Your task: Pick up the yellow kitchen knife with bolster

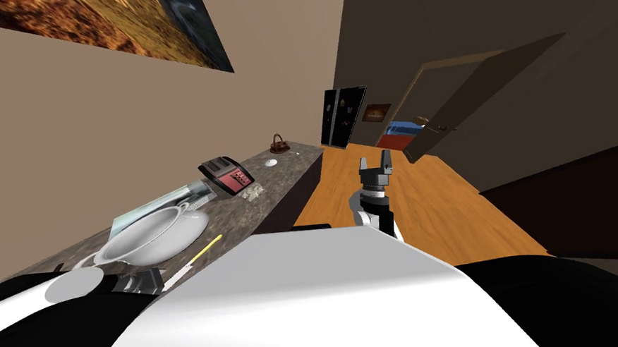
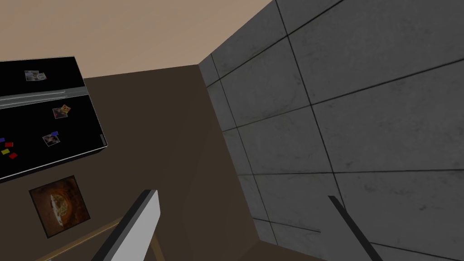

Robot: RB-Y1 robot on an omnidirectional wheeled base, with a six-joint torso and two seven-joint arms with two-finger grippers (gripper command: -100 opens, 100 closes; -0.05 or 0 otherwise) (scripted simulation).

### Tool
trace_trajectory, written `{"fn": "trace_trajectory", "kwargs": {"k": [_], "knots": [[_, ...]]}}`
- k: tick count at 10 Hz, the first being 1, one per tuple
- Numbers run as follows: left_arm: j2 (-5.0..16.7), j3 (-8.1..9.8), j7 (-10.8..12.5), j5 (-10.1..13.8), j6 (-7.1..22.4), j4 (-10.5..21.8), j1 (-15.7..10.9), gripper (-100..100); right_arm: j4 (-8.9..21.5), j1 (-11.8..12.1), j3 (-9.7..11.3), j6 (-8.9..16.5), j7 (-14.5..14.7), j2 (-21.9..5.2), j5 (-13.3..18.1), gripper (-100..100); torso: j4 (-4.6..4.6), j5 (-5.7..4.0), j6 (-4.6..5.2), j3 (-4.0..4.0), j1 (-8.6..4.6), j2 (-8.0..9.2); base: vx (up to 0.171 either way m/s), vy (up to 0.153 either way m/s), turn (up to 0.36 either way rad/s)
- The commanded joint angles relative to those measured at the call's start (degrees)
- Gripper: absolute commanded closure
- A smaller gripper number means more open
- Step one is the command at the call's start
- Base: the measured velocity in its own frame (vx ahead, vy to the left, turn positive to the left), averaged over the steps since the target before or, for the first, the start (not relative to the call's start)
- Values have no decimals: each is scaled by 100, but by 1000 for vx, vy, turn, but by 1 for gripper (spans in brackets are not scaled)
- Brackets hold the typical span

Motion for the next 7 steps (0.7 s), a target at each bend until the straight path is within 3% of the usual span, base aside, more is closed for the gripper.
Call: {"fn": "trace_trajectory", "kwargs": {"k": [1,5,6,7], "knots": [[19,3,68,99,167,48,13,-100,0,0,0,0,0,0,0,0,0,0,0,0,0,0,-4,33,-118],[60,21,228,352,562,156,57,-100,0,0,0,0,0,0,0,0,0,0,0,1,-2,1,-8,28,-124],[55,16,202,310,492,138,49,-100,0,0,0,0,0,0,0,0,0,0,-1,1,-2,1,-4,15,-23],[57,16,210,318,512,144,48,0,0,1,0,0,0,0,0,0,0,-1,-4,0,-7,0,0,0,0]]}}
